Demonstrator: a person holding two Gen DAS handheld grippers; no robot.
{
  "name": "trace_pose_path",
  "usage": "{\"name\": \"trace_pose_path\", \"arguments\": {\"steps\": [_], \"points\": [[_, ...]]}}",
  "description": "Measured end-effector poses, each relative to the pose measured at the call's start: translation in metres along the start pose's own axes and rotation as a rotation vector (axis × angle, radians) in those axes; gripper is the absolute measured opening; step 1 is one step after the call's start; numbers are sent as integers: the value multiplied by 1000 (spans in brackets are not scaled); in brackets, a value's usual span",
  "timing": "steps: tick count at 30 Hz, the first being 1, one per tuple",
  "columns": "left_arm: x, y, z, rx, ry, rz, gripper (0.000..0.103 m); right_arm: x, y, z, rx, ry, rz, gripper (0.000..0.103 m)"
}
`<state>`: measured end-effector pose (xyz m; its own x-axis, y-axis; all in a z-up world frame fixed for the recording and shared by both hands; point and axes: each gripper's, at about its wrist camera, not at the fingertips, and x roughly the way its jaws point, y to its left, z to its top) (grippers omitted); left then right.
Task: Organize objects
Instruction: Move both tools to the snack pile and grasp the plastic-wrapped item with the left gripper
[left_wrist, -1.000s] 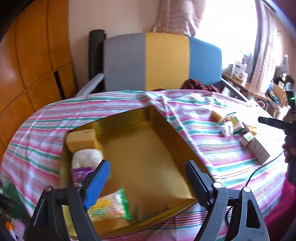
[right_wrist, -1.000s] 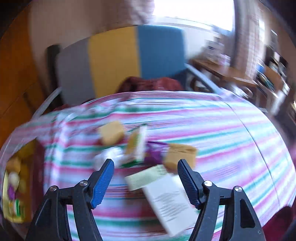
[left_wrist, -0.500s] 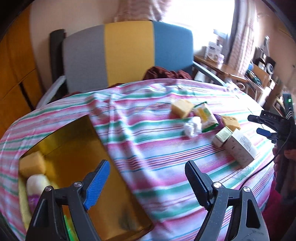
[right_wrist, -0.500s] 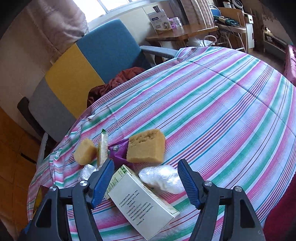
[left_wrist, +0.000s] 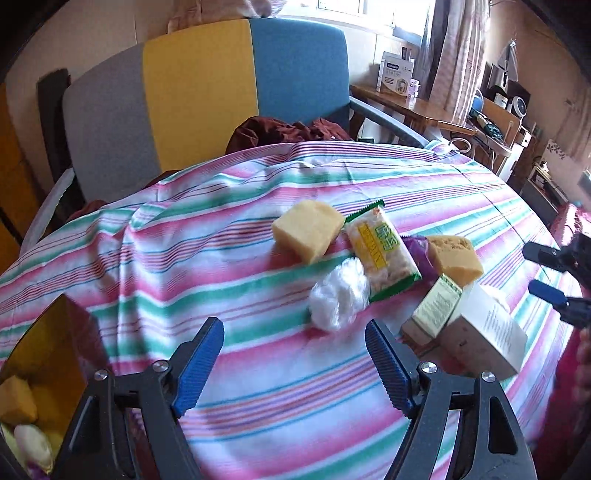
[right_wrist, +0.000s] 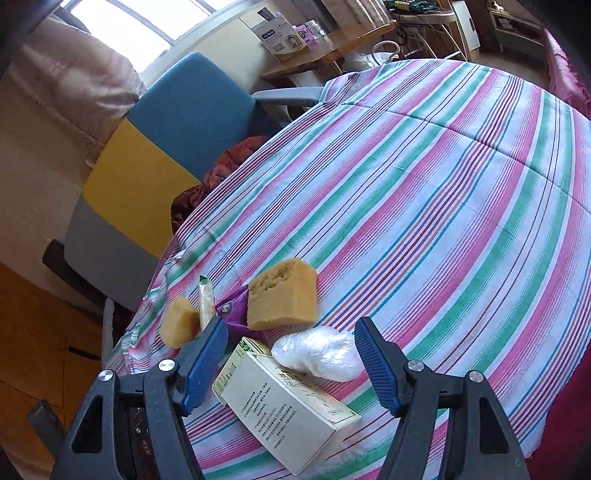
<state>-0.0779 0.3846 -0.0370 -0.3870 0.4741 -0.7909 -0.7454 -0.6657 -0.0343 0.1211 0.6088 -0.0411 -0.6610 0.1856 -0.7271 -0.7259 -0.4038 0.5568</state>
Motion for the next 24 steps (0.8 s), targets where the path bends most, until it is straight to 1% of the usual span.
{"name": "trace_pose_path", "arguments": {"steps": [2, 6, 9, 11, 12, 13, 14, 16, 20, 22, 24], "points": [[10, -5, 8, 4, -3, -22, 80, 2, 3, -1, -8, 15, 13, 72], [30, -16, 20, 29, -6, -35, 80, 5, 8, -4, -30, 38, 29, 72], [48, -24, 27, 48, 11, -51, 79, 9, 9, -5, -35, 55, 33, 74], [63, -28, 28, 54, 32, -44, 75, 11, 9, -5, -39, 62, 35, 74], [73, -28, 28, 53, 49, -40, 67, 11, 10, -6, -42, 64, 36, 74], [81, -29, 28, 55, 68, -37, 50, 11, 10, -6, -45, 65, 37, 74], [88, -29, 26, 55, 85, -33, 41, 11, 10, -5, -46, 64, 39, 74], [86, -27, 20, 26, 68, -45, 37, 9, 8, -4, -42, 58, 46, 74], [79, -20, 3, -18, 77, -53, 36, 7, 11, -3, -49, 62, 102, 74], [72, -18, -5, -24, 73, -45, 36, 9, 17, -5, -74, 86, 119, 74], [64, -16, -13, -36, 86, -40, 36, 16, 22, -9, -95, 126, 119, 74]]}}
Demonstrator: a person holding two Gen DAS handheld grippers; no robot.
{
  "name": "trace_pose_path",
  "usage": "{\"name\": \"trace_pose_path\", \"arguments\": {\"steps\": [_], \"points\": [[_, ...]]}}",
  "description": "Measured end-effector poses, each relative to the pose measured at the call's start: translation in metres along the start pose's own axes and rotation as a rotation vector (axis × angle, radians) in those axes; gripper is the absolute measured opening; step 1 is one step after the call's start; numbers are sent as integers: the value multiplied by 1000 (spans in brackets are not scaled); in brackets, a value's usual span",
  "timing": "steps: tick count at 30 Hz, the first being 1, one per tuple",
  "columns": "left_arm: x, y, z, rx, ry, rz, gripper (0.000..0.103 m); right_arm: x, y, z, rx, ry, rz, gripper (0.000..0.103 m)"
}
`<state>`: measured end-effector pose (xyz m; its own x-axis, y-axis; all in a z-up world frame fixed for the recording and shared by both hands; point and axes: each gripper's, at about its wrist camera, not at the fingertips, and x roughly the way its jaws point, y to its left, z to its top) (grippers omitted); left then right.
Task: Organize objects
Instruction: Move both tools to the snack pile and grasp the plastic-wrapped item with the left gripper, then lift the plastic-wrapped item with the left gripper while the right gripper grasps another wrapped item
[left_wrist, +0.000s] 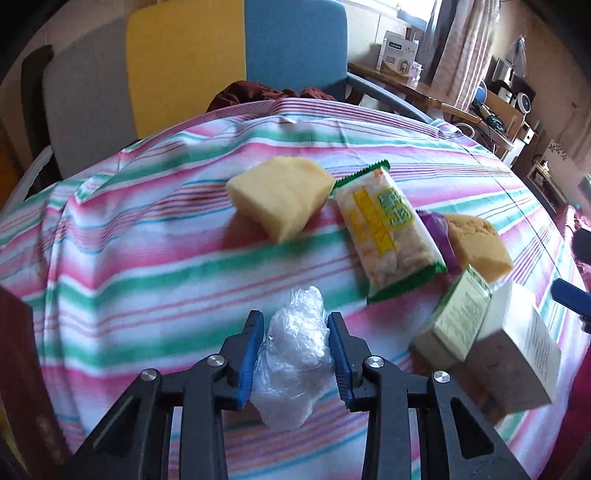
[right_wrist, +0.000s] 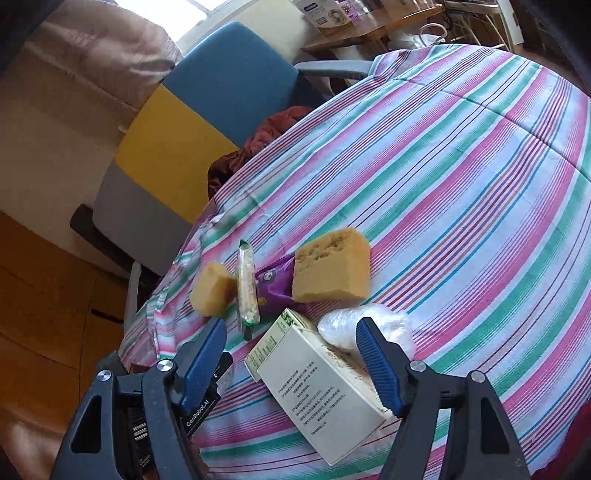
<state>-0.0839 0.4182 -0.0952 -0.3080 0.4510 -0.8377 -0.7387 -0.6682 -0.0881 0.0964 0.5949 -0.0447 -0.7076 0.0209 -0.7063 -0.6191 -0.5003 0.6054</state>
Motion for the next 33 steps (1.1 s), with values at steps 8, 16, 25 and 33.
{"name": "trace_pose_path", "arguments": {"steps": [8, 16, 25, 33], "points": [[-32, 3, -41, -10, 16, 30, 36, 30, 3, -11, 6, 192, 107, 71], [-47, 0, -69, 20, -20, 40, 36, 6, -14, -1, 75, 53, 55, 70], [-47, 3, -70, 18, -44, 18, 36, 12, -19, 5, -5, -16, -251, 69], [-49, 5, -73, -1, -63, 10, 37, 43, -15, -1, -107, 62, -370, 69]]}}
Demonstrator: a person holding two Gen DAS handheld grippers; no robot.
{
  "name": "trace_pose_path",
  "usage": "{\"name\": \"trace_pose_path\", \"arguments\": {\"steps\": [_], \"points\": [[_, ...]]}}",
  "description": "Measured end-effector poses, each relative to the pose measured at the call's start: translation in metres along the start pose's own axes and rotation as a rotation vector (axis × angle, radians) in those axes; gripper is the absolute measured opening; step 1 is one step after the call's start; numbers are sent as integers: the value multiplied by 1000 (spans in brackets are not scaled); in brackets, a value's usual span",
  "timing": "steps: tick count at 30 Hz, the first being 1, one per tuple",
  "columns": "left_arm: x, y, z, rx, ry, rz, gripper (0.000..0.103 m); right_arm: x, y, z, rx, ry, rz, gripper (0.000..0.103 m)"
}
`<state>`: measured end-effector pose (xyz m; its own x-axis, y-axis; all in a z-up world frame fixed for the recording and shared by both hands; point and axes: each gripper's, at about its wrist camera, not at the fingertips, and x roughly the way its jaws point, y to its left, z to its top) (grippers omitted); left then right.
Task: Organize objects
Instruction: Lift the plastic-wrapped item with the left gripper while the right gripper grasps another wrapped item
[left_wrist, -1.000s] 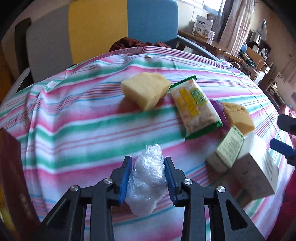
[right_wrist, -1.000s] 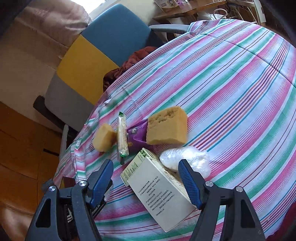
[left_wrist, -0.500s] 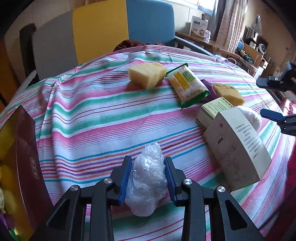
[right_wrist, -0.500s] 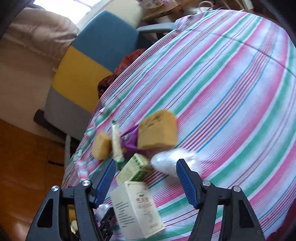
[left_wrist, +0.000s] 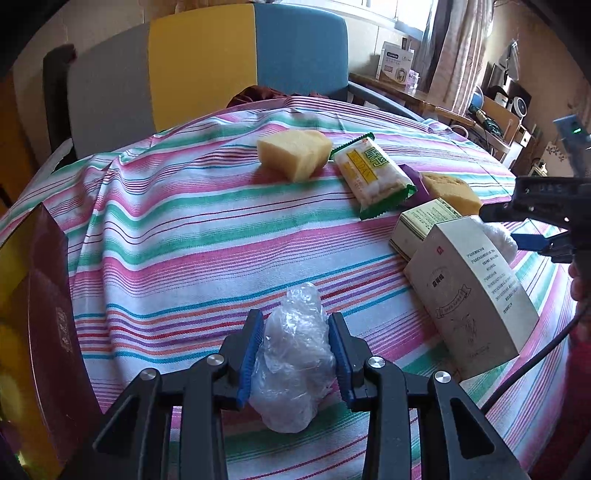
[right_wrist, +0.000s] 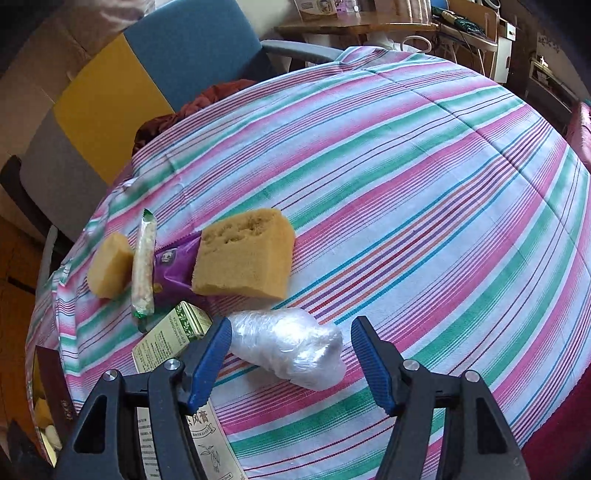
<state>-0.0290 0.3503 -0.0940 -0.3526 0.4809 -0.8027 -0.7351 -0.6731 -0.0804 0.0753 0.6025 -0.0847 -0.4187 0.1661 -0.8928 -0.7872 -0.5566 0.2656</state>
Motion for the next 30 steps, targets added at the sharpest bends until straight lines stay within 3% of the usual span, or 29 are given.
{"name": "trace_pose_path", "arguments": {"steps": [6, 7, 8, 20, 22, 30], "points": [[-1, 0, -1, -7, -7, -8, 38, 14, 6, -2, -42, 45, -5, 67], [-1, 0, -1, -5, -8, -7, 38, 12, 7, -3, -61, 38, -15, 55], [-1, 0, -2, -4, -9, -6, 38, 10, 11, -3, -76, 30, -11, 53], [-4, -1, 0, 7, 18, 2, 33, 17, 12, -3, -115, 40, -7, 51], [-11, 0, 1, -10, 28, -14, 33, 17, 12, -4, -120, 38, -9, 51], [-70, 7, -3, -18, -53, -20, 33, 16, 17, -6, -159, 31, -30, 50]]}}
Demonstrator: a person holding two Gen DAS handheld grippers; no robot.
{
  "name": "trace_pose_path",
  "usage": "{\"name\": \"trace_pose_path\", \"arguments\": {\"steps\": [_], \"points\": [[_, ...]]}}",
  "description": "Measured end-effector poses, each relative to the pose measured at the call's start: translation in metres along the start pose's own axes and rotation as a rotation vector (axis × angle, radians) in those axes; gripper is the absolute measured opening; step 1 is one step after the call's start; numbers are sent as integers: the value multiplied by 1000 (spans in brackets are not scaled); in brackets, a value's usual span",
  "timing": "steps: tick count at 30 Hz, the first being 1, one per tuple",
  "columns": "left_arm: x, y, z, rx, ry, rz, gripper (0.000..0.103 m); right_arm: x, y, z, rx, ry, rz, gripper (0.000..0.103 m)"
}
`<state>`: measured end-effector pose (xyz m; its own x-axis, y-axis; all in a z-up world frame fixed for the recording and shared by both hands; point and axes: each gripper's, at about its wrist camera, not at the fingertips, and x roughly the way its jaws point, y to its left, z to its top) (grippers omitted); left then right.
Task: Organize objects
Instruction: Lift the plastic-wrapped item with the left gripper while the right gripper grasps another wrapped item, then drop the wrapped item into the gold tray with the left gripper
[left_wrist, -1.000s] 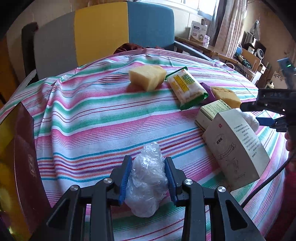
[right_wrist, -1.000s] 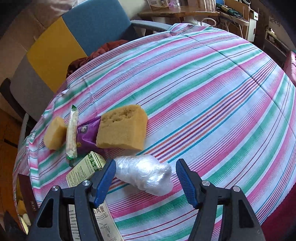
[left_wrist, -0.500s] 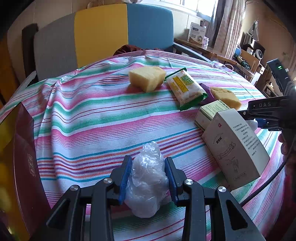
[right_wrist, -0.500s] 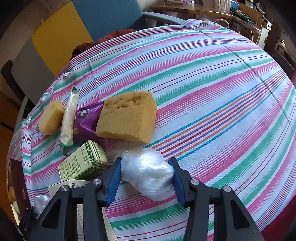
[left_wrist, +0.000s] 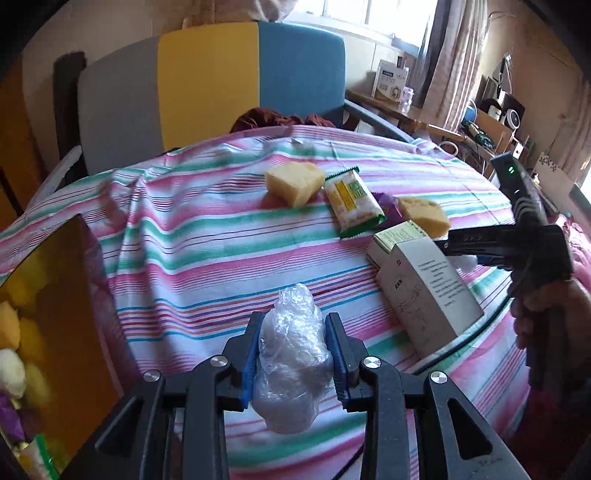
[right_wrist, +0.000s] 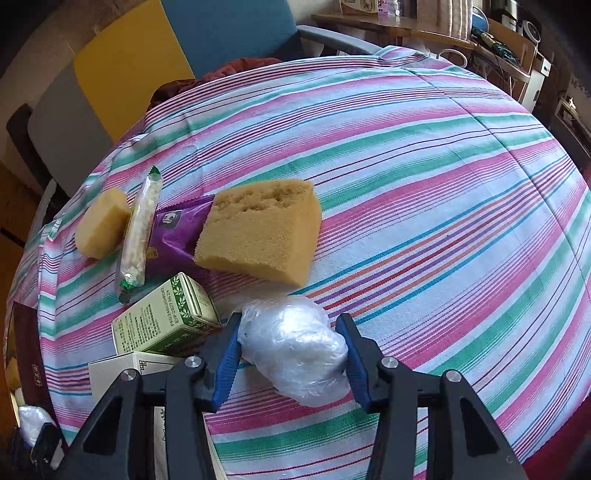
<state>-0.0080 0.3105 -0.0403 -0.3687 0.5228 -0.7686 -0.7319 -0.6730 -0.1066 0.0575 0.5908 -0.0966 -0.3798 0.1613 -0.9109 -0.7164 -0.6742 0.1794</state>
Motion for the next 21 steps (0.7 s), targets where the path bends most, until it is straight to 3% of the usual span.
{"name": "trace_pose_path", "arguments": {"steps": [13, 16, 21], "points": [[-85, 54, -14, -71, -140, 125, 34, 1, 5, -4, -39, -24, -15, 48], [-92, 76, -24, -120, -136, 127, 34, 0, 7, -6, -52, -35, -26, 49], [-110, 144, -51, -297, -120, 123, 34, 0, 10, -7, -65, -40, -43, 48]]}}
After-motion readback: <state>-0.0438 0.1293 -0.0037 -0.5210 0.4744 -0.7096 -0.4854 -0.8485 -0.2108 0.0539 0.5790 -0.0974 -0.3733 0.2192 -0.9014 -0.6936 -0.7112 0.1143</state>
